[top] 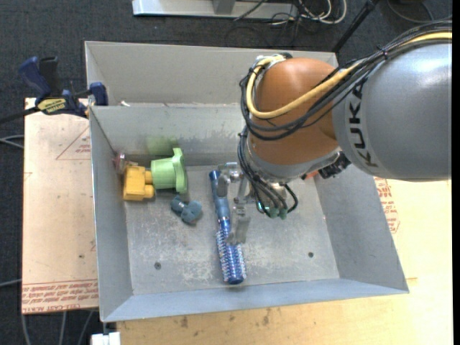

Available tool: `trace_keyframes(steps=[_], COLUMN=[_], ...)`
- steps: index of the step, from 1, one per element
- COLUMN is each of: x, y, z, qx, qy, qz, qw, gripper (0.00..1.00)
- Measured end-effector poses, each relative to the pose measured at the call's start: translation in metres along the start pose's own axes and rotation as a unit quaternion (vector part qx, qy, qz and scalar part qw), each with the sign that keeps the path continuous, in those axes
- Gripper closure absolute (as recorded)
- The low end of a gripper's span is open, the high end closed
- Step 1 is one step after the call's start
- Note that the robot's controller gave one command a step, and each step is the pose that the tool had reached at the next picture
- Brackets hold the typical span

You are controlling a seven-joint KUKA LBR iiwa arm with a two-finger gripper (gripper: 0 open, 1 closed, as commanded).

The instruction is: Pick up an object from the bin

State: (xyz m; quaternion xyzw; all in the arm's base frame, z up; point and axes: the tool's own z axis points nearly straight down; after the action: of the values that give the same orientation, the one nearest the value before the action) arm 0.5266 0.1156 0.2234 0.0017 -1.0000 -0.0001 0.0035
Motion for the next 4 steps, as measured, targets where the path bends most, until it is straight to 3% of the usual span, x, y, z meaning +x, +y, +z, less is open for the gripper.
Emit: trace_keyframes(steps=[1, 2, 3, 4], x=[-0.014, 0.005, 0.003, 0.003], y=[-0.028, -0.046, -0.01, -0.012], z=[0.139, 0.154, 0.153, 0.154], qx=[0.001, 0.001, 0.0, 0.001], qy=[0.0006, -0.0026, -0.0047, -0.0039], qz=[-0.242, -0.484, -0.483, -0.481], qw=[0.9703, 0.8751, 0.8755, 0.8768], gripper=[0.0, 0.0, 0.0, 1.0])
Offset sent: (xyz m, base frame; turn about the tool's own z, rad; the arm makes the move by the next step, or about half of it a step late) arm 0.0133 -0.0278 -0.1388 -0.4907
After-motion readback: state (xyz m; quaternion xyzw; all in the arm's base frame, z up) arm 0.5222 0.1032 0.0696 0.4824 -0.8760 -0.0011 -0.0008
